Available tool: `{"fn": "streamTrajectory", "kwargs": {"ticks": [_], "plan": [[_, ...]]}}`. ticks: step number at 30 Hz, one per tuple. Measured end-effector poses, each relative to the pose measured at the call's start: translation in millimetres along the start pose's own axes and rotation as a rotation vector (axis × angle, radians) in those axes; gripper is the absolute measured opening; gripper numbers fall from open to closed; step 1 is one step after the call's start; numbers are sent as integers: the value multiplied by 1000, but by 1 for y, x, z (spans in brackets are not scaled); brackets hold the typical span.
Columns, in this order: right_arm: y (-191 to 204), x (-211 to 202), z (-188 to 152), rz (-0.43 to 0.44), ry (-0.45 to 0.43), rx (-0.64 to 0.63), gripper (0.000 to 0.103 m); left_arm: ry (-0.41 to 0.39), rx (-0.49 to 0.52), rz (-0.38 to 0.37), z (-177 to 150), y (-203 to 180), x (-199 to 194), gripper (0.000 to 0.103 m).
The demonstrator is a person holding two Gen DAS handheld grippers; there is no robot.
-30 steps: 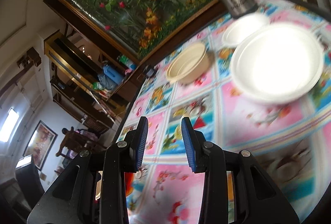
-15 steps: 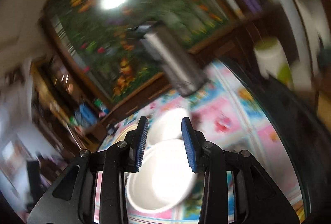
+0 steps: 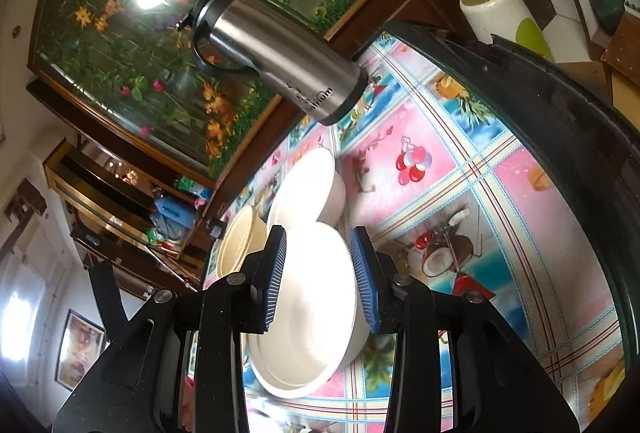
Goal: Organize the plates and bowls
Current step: 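Move both grippers toward the large white plate beside the thermos, then grasp the rim of the large white plate with both grippers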
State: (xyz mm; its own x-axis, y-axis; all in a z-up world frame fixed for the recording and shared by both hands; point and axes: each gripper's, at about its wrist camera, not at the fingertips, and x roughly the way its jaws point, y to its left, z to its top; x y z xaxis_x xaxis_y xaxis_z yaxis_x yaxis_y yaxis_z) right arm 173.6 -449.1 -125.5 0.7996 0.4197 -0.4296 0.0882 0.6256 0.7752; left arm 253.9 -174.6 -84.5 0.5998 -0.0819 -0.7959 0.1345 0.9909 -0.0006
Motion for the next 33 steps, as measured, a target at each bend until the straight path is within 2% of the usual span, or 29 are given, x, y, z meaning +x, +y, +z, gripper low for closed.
{"fn": "streamTrajectory", "kwargs": {"ticks": [1, 7, 10, 14, 17, 25, 33], "plan": [[1, 1, 0, -9, 1, -6, 33, -3, -7, -6, -1, 1, 0, 76], [7, 9, -4, -50, 25, -40, 33, -18, -35, -68, -5, 7, 7, 76], [11, 11, -6, -76, 21, -72, 33, -51, -40, -120, -6, 7, 4, 77], [9, 16, -8, -88, 35, -73, 33, -58, 1, -75, -10, 0, 6, 77], [9, 19, -9, -99, 46, -80, 33, -61, -5, -58, -11, 3, 10, 77], [9, 19, -9, -103, 54, -78, 33, -65, 7, -188, -13, -2, 6, 77], [8, 19, -9, -105, 57, -78, 33, -55, 35, -213, -17, -10, 7, 77]]}}
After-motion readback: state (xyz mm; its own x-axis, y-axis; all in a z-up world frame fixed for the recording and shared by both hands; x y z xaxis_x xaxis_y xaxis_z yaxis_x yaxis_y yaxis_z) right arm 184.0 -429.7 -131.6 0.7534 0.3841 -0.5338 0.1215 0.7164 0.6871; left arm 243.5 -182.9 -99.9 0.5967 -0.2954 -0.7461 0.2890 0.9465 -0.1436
